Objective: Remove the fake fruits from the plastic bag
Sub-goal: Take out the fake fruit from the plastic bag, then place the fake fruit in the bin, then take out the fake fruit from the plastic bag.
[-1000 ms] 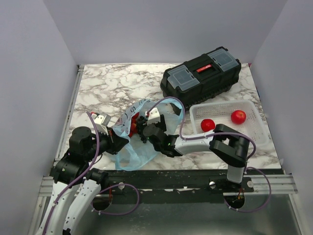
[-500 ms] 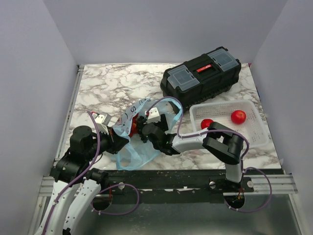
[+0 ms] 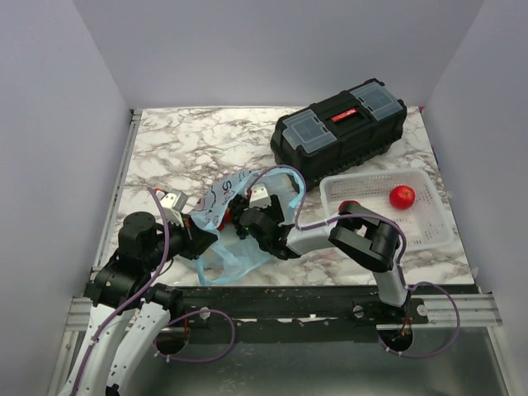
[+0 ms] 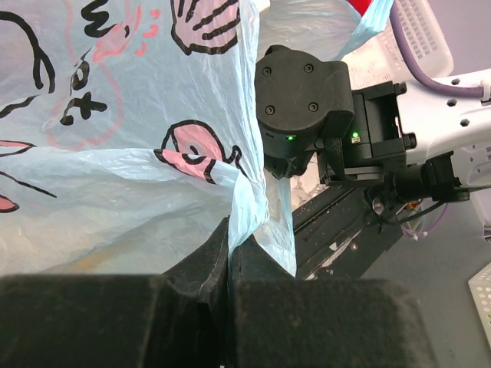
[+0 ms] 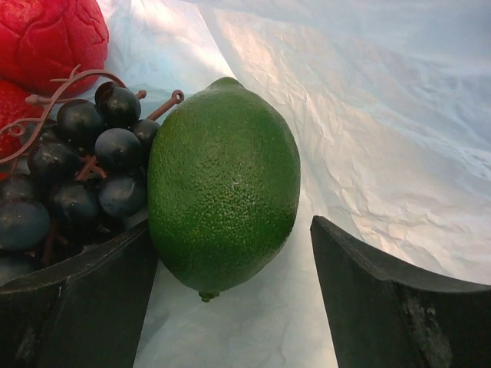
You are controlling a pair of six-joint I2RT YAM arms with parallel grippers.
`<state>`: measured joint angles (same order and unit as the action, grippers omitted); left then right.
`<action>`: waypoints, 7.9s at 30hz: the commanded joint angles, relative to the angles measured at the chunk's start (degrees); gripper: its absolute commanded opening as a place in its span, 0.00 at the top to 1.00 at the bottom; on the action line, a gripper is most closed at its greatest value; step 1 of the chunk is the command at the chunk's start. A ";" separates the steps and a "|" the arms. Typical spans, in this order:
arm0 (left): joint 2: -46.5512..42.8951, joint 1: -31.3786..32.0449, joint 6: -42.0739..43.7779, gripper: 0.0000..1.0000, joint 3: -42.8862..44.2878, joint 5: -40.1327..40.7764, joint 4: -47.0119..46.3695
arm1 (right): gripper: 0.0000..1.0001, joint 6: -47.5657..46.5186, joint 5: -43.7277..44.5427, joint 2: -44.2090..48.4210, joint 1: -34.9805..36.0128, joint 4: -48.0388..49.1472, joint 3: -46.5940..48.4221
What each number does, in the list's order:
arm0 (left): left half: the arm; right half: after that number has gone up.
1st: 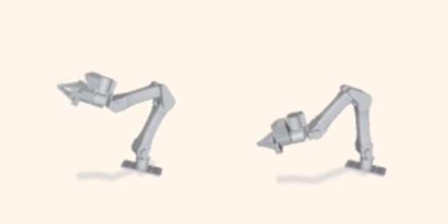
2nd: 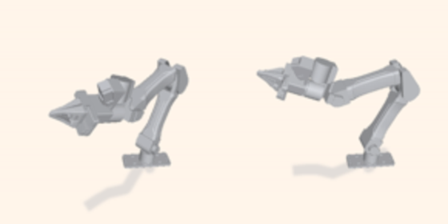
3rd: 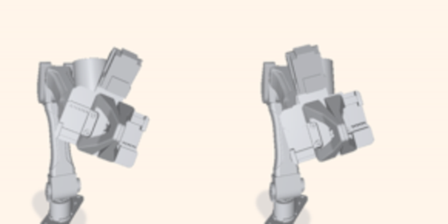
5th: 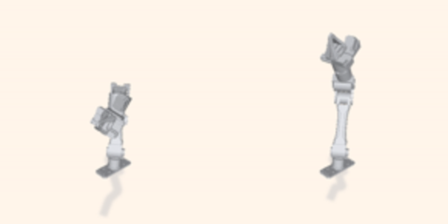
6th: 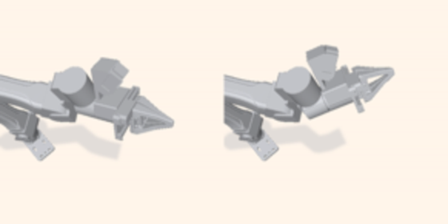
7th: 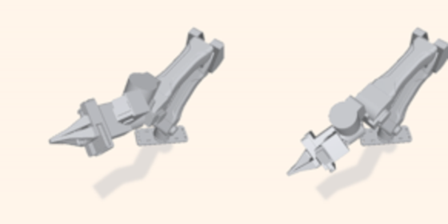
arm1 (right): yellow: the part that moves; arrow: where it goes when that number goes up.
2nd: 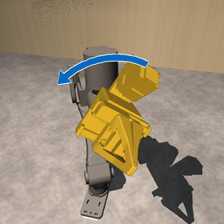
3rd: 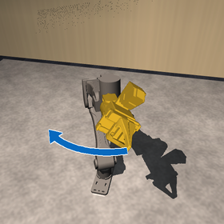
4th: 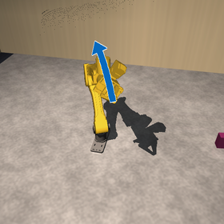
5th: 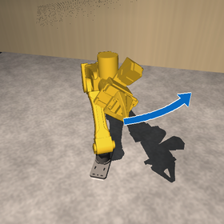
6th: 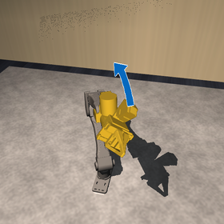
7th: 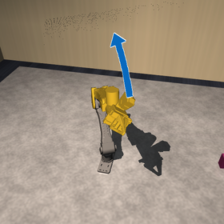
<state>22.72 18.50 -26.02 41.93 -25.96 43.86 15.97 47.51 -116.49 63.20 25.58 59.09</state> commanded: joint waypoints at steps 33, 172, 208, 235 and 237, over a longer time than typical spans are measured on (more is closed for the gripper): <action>0.30 0.22 0.09 1.00 -0.36 1.60 -0.09 | 0.99 -0.30 -53.46 39.34 -0.39 -6.02 -11.90; -1.23 0.22 0.51 1.00 -0.80 0.25 -0.95 | 0.00 11.91 -37.82 60.29 -26.20 -14.86 -9.62; -2.02 0.22 0.27 1.00 -0.80 0.96 -0.97 | 0.12 4.47 -18.66 13.59 0.83 1.57 -2.54; -1.50 0.21 0.44 1.00 -0.79 0.47 -0.98 | 0.05 0.55 -17.45 -6.06 0.79 17.34 2.69; -1.39 0.24 0.47 1.00 -0.80 0.46 -0.97 | 0.16 -0.13 -17.72 -6.63 0.85 16.78 3.30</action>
<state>21.37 18.50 -25.74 41.43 -26.09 42.81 17.54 27.86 -120.66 64.05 40.93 60.16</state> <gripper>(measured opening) 0.003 0.929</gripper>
